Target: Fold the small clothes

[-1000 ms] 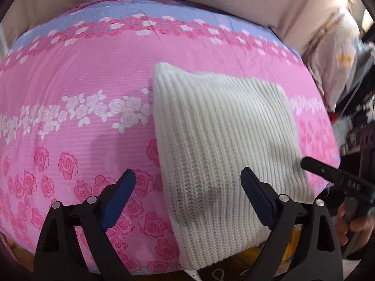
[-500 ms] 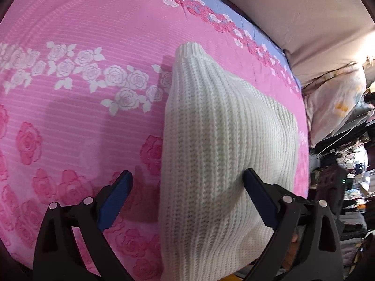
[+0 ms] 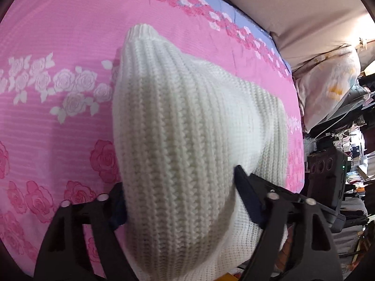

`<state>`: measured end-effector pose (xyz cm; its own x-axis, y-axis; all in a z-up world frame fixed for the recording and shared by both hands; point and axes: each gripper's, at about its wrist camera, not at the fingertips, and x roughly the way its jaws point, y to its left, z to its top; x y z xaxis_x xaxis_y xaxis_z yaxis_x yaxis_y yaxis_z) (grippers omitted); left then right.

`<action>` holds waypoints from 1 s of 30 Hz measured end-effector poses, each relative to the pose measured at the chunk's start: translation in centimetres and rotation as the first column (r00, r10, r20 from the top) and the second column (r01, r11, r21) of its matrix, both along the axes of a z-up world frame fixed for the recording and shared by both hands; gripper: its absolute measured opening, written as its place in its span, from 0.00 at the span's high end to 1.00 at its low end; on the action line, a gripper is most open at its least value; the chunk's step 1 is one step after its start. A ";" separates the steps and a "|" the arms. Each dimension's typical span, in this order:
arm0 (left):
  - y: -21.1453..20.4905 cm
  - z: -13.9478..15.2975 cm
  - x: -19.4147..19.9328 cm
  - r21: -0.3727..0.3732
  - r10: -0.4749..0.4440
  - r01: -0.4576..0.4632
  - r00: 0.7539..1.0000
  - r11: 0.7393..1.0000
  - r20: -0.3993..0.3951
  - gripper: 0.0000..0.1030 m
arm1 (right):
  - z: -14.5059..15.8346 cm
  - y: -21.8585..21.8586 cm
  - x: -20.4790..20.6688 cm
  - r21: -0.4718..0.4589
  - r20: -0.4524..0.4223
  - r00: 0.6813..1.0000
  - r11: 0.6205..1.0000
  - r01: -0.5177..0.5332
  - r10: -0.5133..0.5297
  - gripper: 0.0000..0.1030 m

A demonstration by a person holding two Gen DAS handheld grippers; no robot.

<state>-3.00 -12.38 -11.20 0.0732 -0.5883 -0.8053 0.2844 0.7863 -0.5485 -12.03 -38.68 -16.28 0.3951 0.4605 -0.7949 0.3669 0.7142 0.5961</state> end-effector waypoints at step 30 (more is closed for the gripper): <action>-1.7 34.4 -2.7 -0.229 -0.124 0.407 0.677 0.884 0.725 0.53 | 31.6 -3.0 -4.7 -0.155 0.614 0.786 0.967 0.200 -0.064 0.63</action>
